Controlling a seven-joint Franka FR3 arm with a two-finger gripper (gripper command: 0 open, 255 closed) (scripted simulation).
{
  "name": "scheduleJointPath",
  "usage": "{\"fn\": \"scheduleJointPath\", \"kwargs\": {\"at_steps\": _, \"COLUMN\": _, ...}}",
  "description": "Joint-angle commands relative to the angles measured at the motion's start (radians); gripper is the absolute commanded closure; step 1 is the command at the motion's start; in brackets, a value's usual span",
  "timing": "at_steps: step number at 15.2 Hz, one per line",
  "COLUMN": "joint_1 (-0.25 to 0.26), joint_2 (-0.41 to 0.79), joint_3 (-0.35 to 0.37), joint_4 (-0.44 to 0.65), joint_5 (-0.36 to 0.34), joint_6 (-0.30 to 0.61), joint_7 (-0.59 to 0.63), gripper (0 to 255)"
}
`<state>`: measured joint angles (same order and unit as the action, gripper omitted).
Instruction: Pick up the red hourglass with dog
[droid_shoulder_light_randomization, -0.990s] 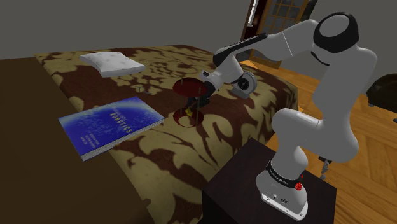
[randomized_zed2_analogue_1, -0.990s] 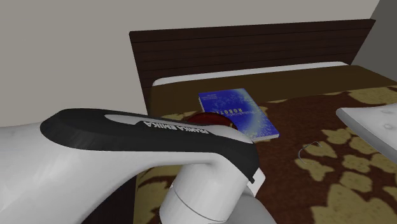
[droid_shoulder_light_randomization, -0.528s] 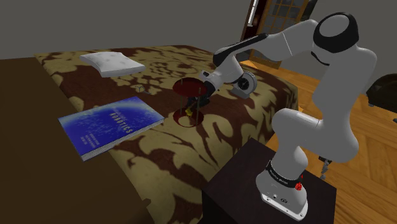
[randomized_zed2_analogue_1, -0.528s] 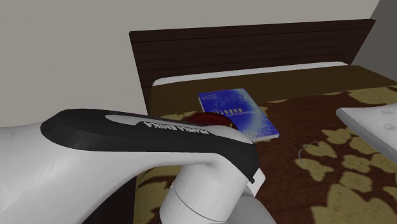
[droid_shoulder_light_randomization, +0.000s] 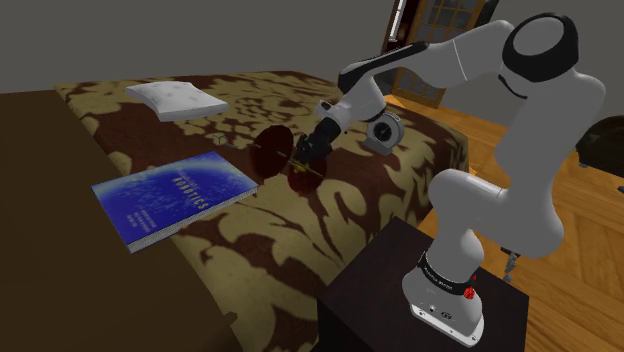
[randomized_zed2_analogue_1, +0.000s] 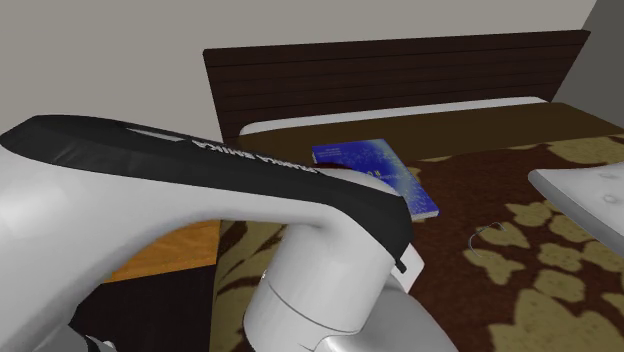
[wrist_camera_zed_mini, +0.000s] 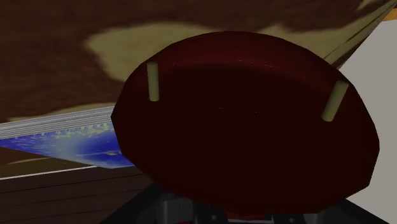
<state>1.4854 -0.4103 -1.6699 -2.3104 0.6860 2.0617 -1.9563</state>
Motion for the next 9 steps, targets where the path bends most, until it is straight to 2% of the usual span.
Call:
{"fn": "scheduleJointPath", "kwargs": {"at_steps": 1, "joint_1": -0.045, "joint_2": 0.017, "joint_3": 0.046, "joint_4": 0.003, "joint_5": 0.011, "joint_6": -0.022, "joint_7": 0.009, "gripper": 255}}
{"fn": "scheduleJointPath", "kwargs": {"at_steps": 7, "joint_1": -0.173, "joint_2": 0.041, "joint_3": 0.178, "joint_4": 0.025, "joint_5": 0.019, "joint_6": -0.078, "joint_7": 0.053, "gripper": 255}}
{"fn": "scheduleJointPath", "kwargs": {"at_steps": 9, "joint_1": -0.176, "joint_2": 0.040, "joint_3": 0.182, "joint_4": 0.025, "joint_5": 0.018, "joint_6": -0.079, "joint_7": 0.055, "gripper": 255}}
